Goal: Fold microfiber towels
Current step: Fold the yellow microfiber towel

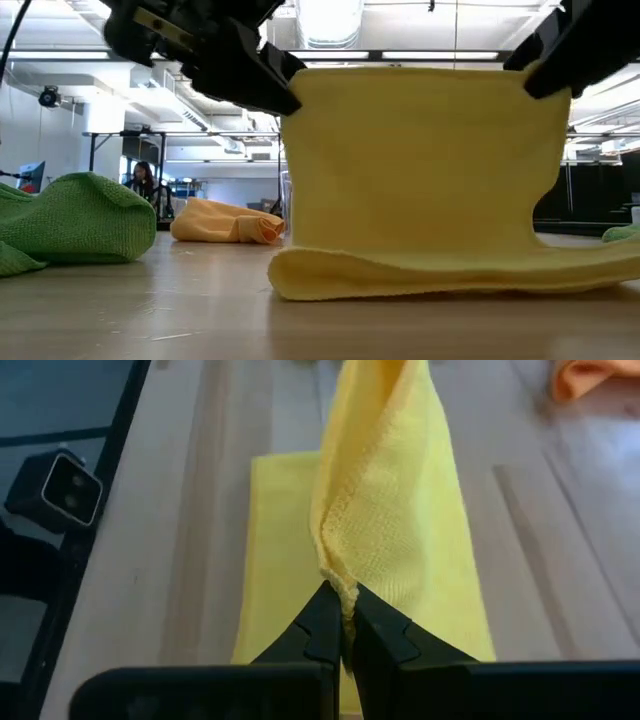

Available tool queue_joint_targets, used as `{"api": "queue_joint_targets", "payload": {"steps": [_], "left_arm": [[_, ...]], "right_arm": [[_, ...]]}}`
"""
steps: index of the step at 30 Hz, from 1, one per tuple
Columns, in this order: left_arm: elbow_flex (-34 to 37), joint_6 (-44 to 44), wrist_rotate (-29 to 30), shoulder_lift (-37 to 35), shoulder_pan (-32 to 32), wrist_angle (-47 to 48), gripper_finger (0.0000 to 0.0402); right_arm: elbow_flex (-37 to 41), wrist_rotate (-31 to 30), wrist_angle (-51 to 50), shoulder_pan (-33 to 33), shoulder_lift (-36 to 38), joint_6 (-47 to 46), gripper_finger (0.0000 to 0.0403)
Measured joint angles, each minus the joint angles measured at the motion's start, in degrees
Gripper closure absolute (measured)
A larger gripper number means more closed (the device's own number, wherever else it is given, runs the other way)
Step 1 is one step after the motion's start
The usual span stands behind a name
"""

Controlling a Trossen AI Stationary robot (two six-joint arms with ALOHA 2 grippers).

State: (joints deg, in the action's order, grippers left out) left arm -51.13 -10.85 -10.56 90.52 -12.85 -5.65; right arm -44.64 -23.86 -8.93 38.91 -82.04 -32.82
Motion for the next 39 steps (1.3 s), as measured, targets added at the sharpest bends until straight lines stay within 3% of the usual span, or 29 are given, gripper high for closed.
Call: {"api": "queue_joint_targets", "payload": {"steps": [7, 17, 39], "left_arm": [[-0.1, 0.5, -3.4, 2.5, -3.1, -1.1, 0.0402], [-1.0, 4.1, -4.0, 8.3, -4.6, -9.7, 0.0402], [-4.1, 7.5, -5.5, 16.3, -5.6, -10.7, 0.0402]], "right_arm": [[0.1, 0.3, 0.6, 0.8, -0.6, -0.4, 0.0394], [1.7, 3.4, 0.6, 2.1, -1.7, -0.3, 0.0394], [8.5, 9.2, 12.5, 2.8, -2.7, -0.7, 0.0394]]}}
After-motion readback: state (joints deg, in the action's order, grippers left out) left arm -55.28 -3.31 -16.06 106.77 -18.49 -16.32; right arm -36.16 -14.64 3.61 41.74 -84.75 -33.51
